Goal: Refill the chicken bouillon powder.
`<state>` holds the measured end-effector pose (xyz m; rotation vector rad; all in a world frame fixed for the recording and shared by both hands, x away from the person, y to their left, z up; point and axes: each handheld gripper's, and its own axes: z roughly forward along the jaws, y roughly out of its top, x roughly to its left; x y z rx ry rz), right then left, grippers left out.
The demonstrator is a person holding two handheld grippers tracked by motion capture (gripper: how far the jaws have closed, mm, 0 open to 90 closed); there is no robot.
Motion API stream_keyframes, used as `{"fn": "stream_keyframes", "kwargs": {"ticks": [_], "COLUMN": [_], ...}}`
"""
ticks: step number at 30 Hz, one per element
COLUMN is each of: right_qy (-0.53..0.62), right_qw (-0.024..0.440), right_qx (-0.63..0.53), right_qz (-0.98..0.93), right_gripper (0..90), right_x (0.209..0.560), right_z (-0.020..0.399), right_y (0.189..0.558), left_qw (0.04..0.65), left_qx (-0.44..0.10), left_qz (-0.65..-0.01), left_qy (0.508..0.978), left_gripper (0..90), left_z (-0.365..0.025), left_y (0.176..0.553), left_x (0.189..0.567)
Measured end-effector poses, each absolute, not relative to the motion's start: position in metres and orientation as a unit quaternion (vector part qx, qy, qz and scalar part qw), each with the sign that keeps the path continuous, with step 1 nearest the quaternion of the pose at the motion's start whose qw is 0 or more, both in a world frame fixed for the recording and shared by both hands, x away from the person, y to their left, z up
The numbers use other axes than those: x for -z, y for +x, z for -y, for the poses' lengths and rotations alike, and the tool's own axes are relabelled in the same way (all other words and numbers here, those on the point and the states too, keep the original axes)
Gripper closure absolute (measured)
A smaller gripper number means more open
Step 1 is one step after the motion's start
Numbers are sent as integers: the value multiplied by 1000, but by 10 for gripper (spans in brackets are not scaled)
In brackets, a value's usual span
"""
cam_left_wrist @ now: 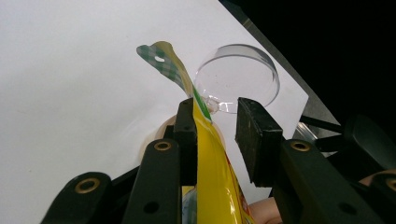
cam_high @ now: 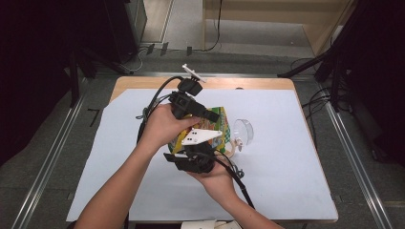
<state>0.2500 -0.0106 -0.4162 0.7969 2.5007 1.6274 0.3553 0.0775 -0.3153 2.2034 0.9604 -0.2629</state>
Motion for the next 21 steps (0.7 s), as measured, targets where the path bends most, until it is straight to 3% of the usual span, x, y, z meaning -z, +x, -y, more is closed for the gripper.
{"fn": "stream_keyframes", "kwargs": {"ticks": [21], "right_qy": [253], "right_qw": [22], "right_qx": [-516], "right_qz": [-818], "right_gripper": [689], "right_x": [419], "right_z": [10], "right_y": [253], "left_qw": [362], "left_qx": [98], "left_qz": [-376], "left_qy": [848], "left_gripper": [708], "left_z": [-81], "left_y": [356], "left_x": [321]}}
